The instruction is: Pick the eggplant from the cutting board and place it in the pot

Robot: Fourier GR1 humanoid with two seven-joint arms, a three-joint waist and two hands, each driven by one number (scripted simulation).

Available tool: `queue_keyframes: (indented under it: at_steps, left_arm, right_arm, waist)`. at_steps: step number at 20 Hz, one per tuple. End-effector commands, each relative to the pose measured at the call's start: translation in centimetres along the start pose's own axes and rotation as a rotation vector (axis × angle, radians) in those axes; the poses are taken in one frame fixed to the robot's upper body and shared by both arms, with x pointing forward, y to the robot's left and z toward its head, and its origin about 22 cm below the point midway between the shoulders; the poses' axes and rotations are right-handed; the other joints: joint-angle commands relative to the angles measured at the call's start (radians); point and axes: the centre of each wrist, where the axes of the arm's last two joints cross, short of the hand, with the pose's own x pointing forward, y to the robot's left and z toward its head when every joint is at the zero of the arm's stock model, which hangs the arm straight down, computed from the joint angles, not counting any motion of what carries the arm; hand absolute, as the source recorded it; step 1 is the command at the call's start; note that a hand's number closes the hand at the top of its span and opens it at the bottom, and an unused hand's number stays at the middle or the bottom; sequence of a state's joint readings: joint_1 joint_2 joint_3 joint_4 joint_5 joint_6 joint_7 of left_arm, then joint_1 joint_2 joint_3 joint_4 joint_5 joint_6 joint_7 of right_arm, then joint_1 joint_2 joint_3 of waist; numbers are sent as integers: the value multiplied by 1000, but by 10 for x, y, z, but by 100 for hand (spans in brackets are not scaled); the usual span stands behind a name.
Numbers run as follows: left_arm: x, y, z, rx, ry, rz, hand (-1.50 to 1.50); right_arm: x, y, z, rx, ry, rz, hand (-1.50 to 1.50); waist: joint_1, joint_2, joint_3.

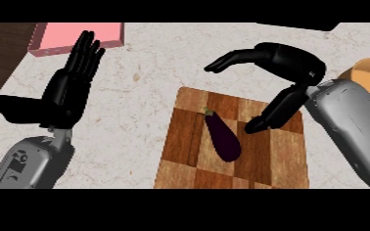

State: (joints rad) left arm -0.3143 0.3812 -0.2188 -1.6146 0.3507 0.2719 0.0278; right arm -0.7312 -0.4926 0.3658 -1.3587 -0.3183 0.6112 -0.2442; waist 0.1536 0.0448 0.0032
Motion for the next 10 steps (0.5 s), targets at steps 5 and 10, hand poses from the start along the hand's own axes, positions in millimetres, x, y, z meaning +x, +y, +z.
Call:
queue_keyframes:
  at_steps: [5, 10]
  left_arm:
    - [-12, -1, -9, 60, 1, 3, 0]
    - [-9, 13, -5, 61, 13, 8, 0]
  right_arm:
    - [28, -33, -28, 389, -24, 215, -150]
    - [29, -25, -50, 552, 62, 366, -150]
  waist:
    - [-45, -3, -1]
    - [-40, -14, -2]
